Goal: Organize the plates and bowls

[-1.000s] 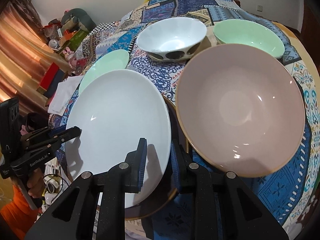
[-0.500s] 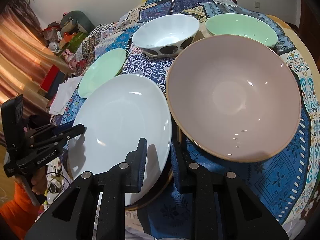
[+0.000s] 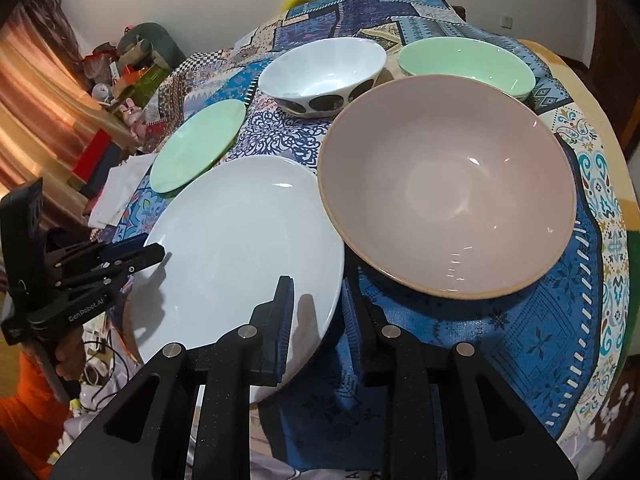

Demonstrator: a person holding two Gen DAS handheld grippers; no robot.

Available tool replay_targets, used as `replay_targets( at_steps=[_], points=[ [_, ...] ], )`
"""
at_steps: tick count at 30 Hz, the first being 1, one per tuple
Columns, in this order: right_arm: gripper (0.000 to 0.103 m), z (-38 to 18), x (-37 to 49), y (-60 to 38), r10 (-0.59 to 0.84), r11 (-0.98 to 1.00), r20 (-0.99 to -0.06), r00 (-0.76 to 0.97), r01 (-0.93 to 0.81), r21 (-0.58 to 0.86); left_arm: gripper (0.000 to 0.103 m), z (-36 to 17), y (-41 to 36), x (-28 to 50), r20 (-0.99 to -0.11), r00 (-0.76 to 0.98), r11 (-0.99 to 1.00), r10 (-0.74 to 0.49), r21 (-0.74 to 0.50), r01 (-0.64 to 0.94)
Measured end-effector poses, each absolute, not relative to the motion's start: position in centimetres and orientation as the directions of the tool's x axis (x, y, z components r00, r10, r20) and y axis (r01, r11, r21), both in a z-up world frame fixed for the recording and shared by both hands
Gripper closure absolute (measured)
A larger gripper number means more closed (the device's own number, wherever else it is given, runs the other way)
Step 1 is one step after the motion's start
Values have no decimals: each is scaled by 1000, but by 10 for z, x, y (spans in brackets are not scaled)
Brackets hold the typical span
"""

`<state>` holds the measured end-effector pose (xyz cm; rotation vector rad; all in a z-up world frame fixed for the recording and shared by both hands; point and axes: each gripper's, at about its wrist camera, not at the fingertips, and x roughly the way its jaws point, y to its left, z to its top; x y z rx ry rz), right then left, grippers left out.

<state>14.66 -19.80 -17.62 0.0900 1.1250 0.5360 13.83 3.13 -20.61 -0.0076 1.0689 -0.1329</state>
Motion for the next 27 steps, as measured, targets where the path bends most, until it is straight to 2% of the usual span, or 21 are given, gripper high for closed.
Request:
replay_targets(
  at_steps=[6, 12, 14, 17, 27],
  points=[
    [79, -155, 141, -190, 443, 867, -809, 386, -413, 278, 77, -193, 42, 133, -854, 512, 995, -95, -65, 77],
    [79, -141, 144, -170, 458, 849, -786, 415, -465, 250, 65, -168, 62, 128, -809, 585, 998, -64, -53, 36],
    [79, -137, 148, -161, 468, 839, -779, 418, -486, 243, 56, -160, 69, 127, -791, 610, 999, -47, -44, 20],
    [79, -132, 155, -148, 470, 833, -771, 429, -505, 227, 48, -149, 84, 128, -767, 642, 999, -19, -34, -11],
    [73, -131, 189, -100, 463, 809, -789, 405, -556, 189, 42, -145, 142, 152, -755, 653, 992, 61, -27, -124]
  ],
)
